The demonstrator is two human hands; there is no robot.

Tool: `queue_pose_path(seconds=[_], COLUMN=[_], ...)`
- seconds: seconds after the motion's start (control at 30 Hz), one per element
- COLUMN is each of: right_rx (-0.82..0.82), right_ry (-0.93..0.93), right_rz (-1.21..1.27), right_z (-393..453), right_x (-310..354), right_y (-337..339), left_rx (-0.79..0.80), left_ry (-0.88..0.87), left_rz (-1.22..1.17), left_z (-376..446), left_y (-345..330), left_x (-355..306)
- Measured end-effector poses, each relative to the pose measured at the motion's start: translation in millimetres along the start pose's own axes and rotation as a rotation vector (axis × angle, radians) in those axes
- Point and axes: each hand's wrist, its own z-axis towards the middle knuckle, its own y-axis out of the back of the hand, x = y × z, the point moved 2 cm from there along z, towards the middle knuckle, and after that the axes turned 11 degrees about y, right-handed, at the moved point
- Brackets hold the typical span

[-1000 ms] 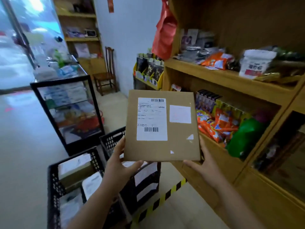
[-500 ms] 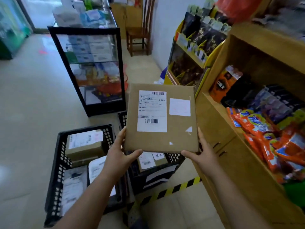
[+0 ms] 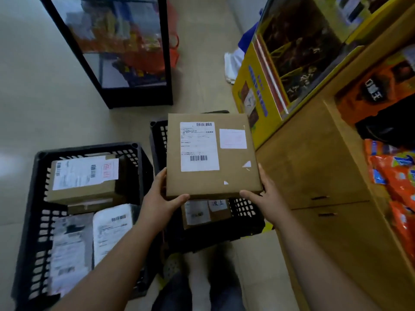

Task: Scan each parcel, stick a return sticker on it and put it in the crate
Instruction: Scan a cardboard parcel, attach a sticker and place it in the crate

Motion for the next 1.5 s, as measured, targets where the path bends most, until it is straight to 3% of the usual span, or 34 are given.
queue_pose_path(seconds=[0.4, 0.77, 1.3, 1.5], right_rx=[0.219, 0.184, 0.218, 0.260], right_ry=[-0.080, -0.055, -0.032, 0.034], right_rz=[-0.123, -0.142, -0.197, -0.344], right_z=[141.6, 197.2, 212.6, 183.9], right_x=[-85.1, -152.8, -185.0, -141.3], right_y=[-44.9, -90.2, -108.0, -95.2], left_rx=[-0.168, -0.313, -0.226, -0.176], left_ry=[0.109, 0.139, 0.275, 0.140], left_rz=[0.048, 0.095, 0.293, 0.371], left_z=[119.4, 180.8, 211.4, 163.4], left_y=[-46.4, -87.3, -102.4, -89.1], left_x=[40.1, 88.1, 122.7, 80.9])
